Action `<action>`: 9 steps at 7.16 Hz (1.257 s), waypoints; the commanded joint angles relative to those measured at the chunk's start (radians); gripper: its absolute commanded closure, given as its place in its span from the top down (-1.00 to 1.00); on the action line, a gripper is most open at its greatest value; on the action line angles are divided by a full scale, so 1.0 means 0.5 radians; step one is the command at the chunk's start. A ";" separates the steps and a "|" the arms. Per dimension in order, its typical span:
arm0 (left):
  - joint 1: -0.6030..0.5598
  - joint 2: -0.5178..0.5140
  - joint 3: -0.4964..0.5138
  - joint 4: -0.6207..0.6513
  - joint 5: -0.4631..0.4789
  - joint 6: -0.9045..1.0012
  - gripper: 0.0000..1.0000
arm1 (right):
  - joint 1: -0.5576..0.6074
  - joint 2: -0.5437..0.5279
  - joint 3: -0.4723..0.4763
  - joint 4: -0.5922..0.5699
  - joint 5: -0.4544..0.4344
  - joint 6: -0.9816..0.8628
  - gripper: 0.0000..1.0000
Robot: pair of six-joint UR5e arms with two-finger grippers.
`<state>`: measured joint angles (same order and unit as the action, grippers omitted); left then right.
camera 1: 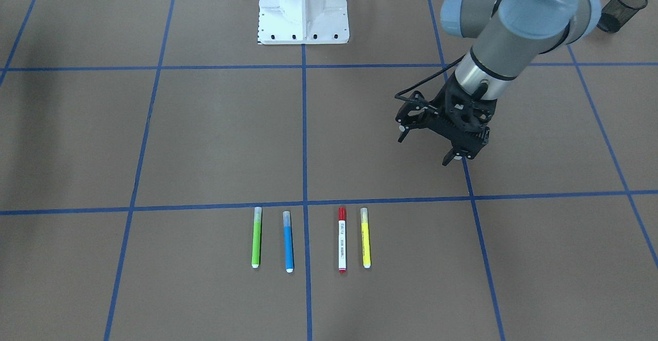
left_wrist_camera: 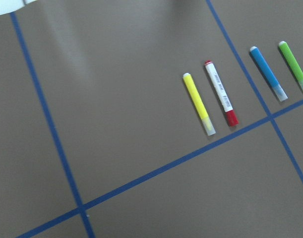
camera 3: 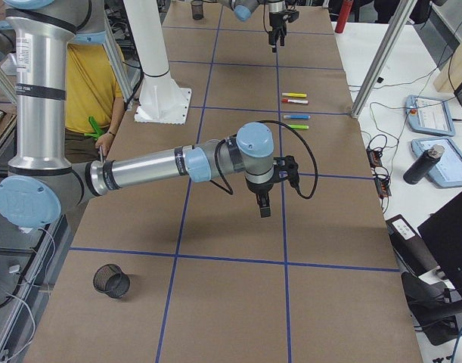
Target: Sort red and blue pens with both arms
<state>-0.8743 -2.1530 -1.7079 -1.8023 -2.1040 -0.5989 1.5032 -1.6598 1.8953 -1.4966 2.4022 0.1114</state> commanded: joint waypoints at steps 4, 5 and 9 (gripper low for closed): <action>0.272 -0.409 0.685 -0.163 0.271 -0.861 0.99 | -0.006 0.003 -0.023 0.020 0.006 -0.002 1.00; 0.321 -0.537 0.834 -0.181 0.372 -0.967 1.00 | -0.018 0.003 -0.023 0.020 0.006 -0.002 1.00; 0.392 -0.790 1.425 -0.537 0.520 -0.901 0.58 | -0.034 0.018 -0.035 0.023 0.003 -0.002 1.00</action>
<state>-0.6841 -2.5348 -1.0415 -2.0368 -1.8523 -1.0690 1.4898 -1.6526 1.8807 -1.4856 2.4050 0.1105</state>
